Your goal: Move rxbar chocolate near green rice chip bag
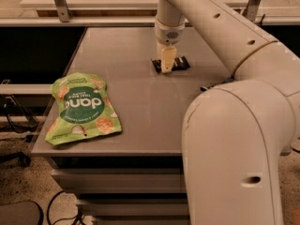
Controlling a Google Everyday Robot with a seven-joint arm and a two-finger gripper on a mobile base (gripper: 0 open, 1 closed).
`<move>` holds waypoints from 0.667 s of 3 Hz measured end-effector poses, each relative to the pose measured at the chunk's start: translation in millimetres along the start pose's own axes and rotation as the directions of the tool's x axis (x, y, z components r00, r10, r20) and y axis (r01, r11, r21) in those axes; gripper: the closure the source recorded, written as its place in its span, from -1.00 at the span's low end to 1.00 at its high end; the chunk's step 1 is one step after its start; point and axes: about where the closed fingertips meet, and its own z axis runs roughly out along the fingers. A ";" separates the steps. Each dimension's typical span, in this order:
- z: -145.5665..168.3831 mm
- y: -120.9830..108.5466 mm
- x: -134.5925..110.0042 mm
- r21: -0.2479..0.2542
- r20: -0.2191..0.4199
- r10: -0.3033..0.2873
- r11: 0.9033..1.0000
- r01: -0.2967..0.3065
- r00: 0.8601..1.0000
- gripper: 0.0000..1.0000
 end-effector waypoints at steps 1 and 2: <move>-3.4 -0.7 -0.2 0.000 0.000 0.000 1.000 0.000 1.000 0.74; -4.2 -4.6 -1.7 0.012 0.008 -0.020 1.000 0.020 1.000 1.00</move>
Offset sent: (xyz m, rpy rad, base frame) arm 0.0010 -0.0010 0.0145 0.0039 -0.0124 0.0433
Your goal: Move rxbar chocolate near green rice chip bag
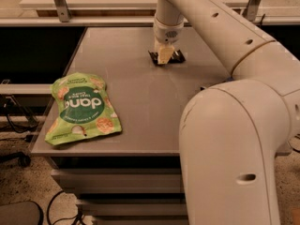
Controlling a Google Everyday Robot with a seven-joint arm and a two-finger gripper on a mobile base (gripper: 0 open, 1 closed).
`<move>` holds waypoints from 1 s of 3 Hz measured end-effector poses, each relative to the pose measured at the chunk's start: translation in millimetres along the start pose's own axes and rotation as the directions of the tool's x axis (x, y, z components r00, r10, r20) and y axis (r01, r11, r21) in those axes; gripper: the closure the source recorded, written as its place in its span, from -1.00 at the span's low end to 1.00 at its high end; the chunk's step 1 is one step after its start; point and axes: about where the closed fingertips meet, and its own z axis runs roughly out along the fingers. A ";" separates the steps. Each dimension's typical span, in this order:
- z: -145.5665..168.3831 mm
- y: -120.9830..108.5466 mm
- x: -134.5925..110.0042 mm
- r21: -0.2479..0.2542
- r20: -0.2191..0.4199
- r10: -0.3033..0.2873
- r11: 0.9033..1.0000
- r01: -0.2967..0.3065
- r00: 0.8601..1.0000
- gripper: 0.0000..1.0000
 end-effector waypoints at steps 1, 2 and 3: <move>-17.5 -4.1 -22.7 0.032 0.039 -0.083 0.996 0.082 0.996 1.00; -37.8 4.0 -55.4 0.050 0.088 -0.207 0.978 0.203 0.974 1.00; -51.3 35.7 -101.4 0.043 0.160 -0.372 0.928 0.370 0.914 1.00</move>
Offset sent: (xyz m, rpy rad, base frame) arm -0.0642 0.0873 0.0744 0.0856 -0.0484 0.4343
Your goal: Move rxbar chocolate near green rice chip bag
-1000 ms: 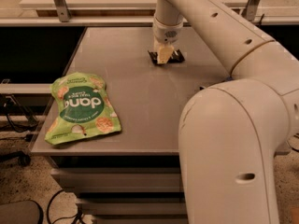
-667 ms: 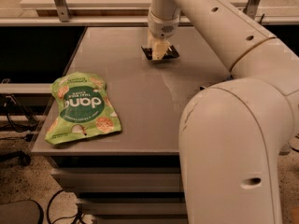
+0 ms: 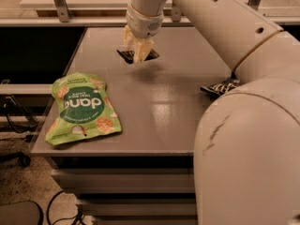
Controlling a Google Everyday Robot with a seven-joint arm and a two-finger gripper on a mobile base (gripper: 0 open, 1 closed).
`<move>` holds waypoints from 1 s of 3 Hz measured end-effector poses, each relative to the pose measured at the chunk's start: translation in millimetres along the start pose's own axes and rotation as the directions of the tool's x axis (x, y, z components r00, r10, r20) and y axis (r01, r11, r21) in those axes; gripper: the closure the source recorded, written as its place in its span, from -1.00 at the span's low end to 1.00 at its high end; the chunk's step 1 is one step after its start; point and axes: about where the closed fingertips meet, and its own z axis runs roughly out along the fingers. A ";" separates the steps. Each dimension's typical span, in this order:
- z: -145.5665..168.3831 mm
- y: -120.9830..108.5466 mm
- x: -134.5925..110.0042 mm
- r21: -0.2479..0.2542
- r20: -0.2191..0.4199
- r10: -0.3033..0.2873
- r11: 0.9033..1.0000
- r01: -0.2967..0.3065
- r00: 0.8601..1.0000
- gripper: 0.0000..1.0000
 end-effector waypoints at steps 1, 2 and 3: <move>1.5 -1.7 -0.3 0.004 0.001 0.000 1.000 0.000 1.000 1.00; 10.9 2.2 -12.1 -0.022 0.015 -0.056 0.998 0.056 0.998 1.00; 19.0 21.2 -28.1 -0.063 0.041 -0.115 0.991 0.117 0.993 1.00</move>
Offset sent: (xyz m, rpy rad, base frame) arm -0.0252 0.0182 -0.0163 -0.0401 0.0429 0.1445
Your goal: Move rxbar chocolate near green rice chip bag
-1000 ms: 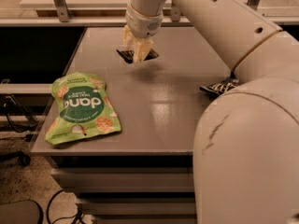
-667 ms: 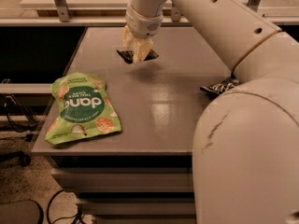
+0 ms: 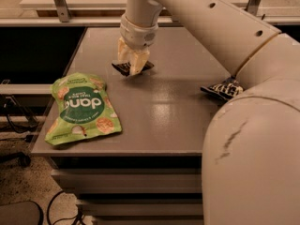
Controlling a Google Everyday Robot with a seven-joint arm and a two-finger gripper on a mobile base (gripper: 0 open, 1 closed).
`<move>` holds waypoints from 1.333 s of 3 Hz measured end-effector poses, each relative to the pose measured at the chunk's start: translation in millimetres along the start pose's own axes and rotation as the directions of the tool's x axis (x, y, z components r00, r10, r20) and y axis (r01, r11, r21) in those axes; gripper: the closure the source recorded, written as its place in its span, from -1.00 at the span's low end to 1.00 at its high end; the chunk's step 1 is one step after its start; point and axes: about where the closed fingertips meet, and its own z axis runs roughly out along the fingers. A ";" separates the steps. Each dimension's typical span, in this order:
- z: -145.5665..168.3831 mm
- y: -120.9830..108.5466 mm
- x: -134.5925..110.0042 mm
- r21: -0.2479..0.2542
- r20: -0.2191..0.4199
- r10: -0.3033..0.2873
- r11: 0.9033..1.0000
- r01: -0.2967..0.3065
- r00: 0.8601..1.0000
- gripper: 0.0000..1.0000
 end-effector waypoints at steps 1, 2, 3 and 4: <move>2.5 21.4 -19.3 -0.041 0.010 -0.062 0.997 0.062 0.998 1.00; -3.2 45.3 -38.7 -0.070 0.027 -0.115 0.991 0.117 0.993 1.00; -8.9 60.4 -59.5 -0.084 0.052 -0.165 0.982 0.169 0.985 1.00; -11.0 67.2 -83.8 -0.092 0.091 -0.224 0.968 0.232 0.970 0.66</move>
Offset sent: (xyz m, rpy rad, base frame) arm -0.1040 -0.0101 0.0061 -0.0708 0.0783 0.2025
